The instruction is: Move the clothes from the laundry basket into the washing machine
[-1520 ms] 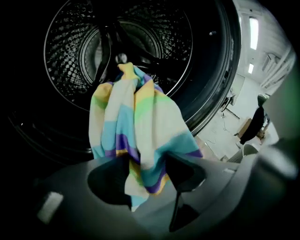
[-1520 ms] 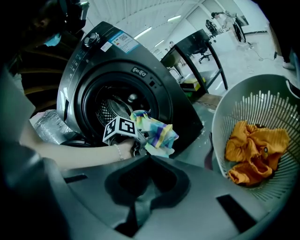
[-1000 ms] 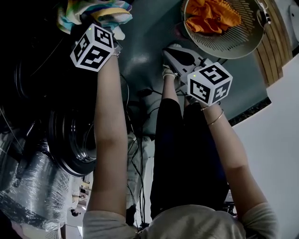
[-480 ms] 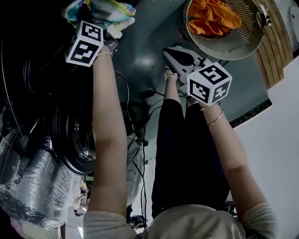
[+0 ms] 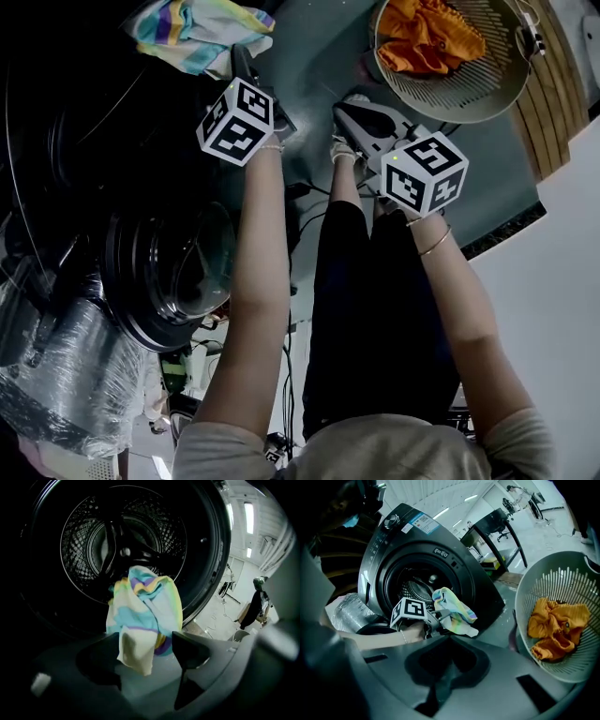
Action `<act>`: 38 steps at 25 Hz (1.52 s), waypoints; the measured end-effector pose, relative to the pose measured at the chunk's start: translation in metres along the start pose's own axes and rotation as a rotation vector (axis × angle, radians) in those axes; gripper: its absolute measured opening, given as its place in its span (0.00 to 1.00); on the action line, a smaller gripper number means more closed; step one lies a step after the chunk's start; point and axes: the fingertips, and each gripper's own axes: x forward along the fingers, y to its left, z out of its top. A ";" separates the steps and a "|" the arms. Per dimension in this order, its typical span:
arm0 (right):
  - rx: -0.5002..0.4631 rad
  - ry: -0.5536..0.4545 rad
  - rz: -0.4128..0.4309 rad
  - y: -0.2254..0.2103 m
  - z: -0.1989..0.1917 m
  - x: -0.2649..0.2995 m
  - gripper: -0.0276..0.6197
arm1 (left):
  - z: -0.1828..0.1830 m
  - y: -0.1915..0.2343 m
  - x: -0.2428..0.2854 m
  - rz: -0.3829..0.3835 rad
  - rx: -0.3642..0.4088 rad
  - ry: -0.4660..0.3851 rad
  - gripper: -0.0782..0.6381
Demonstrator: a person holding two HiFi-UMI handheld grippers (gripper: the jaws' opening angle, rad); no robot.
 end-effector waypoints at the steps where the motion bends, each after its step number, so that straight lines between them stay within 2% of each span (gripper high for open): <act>1: 0.000 -0.001 0.001 -0.001 0.000 0.001 0.06 | -0.009 -0.001 0.003 0.000 -0.019 0.021 0.59; 6: 0.005 0.001 0.001 -0.006 -0.006 0.001 0.06 | -0.030 0.003 0.035 0.017 -0.100 0.070 0.60; 11: 0.012 0.009 -0.004 -0.015 -0.013 -0.001 0.06 | -0.024 0.015 0.065 0.077 -0.085 0.065 0.59; 12: 0.013 0.010 -0.005 -0.017 -0.014 -0.001 0.06 | -0.019 0.016 0.067 0.089 -0.077 0.071 0.55; 14: 0.016 0.010 -0.003 -0.019 -0.014 -0.001 0.06 | -0.008 0.018 0.063 0.112 -0.042 0.077 0.24; 17: 0.021 0.006 -0.002 -0.019 -0.011 -0.002 0.06 | 0.018 0.012 0.043 0.083 0.035 -0.007 0.19; 21: 0.013 -0.006 0.011 -0.012 0.000 0.002 0.06 | 0.077 0.010 0.023 0.058 0.105 -0.187 0.18; 25: 0.005 -0.024 0.023 -0.007 0.012 0.005 0.06 | 0.147 0.020 0.024 0.082 0.114 -0.349 0.18; 28: 0.001 -0.031 0.027 -0.004 0.016 0.008 0.06 | 0.187 0.032 0.032 0.108 0.096 -0.431 0.18; 32: 0.003 -0.033 0.027 -0.003 0.016 0.011 0.06 | 0.205 0.034 0.041 0.093 0.081 -0.446 0.19; 35: 0.010 -0.033 0.025 -0.002 0.014 0.012 0.06 | 0.187 0.029 0.047 0.051 0.037 -0.395 0.42; 38: 0.012 -0.033 0.028 0.000 0.013 0.012 0.06 | 0.164 0.024 0.046 0.044 0.059 -0.346 0.46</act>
